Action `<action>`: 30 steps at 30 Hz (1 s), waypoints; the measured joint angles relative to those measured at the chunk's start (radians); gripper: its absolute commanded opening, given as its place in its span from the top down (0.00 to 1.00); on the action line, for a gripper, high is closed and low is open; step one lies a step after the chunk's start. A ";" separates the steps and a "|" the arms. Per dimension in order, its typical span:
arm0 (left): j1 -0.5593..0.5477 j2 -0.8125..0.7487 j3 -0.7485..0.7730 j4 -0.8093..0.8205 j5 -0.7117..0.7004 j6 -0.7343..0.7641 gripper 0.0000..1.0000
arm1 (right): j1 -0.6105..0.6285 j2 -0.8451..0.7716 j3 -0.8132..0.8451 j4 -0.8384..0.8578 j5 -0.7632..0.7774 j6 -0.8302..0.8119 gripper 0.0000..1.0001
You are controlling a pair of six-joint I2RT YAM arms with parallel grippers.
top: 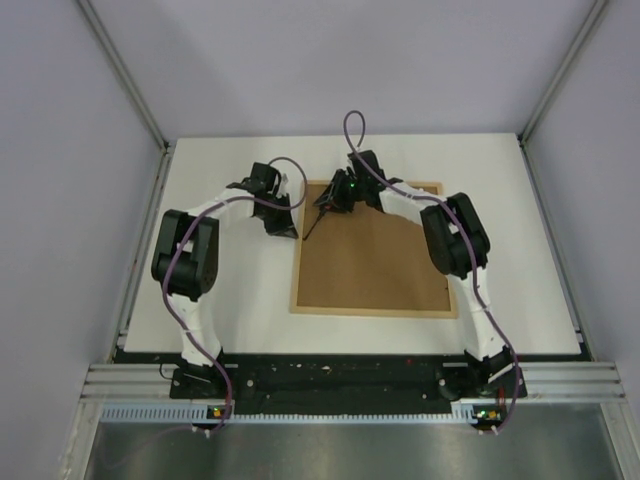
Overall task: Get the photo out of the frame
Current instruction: Release the photo frame item from the photo frame.
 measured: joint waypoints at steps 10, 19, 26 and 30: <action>0.000 -0.018 -0.018 -0.021 -0.008 -0.001 1.00 | 0.035 0.000 0.043 -0.054 0.034 -0.037 1.00; -0.006 -0.030 -0.026 -0.042 -0.028 -0.001 1.00 | 0.077 0.000 0.104 -0.119 0.087 -0.124 1.00; -0.012 -0.034 -0.029 -0.050 -0.040 0.000 1.00 | 0.101 0.005 0.147 -0.154 0.113 -0.158 1.00; -0.025 -0.035 -0.031 -0.027 -0.037 -0.006 1.00 | 0.152 0.008 0.188 -0.166 0.076 -0.114 1.00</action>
